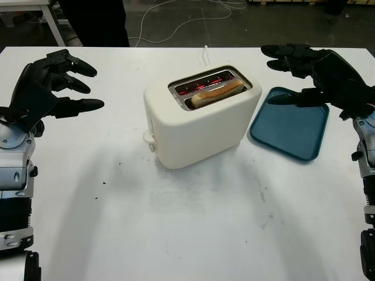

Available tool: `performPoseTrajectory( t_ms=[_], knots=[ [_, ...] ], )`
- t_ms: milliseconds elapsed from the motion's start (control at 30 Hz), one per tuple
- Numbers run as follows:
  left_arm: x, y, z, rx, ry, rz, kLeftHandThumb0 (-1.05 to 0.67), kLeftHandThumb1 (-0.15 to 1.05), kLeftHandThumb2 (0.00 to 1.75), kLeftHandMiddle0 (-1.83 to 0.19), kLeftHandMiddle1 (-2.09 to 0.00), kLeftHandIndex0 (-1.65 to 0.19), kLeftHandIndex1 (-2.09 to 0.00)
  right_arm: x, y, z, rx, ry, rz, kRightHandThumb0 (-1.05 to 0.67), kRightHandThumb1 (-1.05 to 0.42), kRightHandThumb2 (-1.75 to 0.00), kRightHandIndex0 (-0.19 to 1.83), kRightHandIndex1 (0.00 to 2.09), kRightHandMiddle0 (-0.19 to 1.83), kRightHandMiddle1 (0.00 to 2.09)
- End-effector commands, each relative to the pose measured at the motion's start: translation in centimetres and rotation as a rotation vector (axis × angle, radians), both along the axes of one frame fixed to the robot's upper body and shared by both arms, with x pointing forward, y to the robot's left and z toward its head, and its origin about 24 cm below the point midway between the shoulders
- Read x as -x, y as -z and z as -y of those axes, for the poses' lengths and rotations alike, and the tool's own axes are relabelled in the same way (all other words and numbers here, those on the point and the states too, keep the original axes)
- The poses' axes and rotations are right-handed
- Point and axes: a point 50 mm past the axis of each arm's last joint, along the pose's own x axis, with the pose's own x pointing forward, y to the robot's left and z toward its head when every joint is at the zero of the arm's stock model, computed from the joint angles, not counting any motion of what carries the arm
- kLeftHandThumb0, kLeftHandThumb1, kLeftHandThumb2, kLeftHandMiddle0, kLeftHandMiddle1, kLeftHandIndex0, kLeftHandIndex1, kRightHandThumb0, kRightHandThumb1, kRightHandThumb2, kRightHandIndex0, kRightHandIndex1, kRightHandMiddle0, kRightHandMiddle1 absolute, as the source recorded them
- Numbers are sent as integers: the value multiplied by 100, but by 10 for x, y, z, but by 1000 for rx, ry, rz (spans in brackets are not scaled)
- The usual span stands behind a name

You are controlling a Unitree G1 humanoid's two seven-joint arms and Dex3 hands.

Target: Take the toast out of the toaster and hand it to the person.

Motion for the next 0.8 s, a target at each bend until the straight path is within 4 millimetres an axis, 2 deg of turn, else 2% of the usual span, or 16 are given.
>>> performPoseTrajectory(
  t_ms=[0,767],
  knots=[
    [1,-1,-2,5,-7,12,-105,57,0,-48,-128,-51,-112,1,-3,-1,-8,-15,19,-61,-73,0,25,30,40,0],
    [2,-1,-2,9,-8,8,-105,57,0,-48,-127,-52,-111,1,-3,0,1,-7,23,-61,-74,0,22,37,40,0]
  ],
)
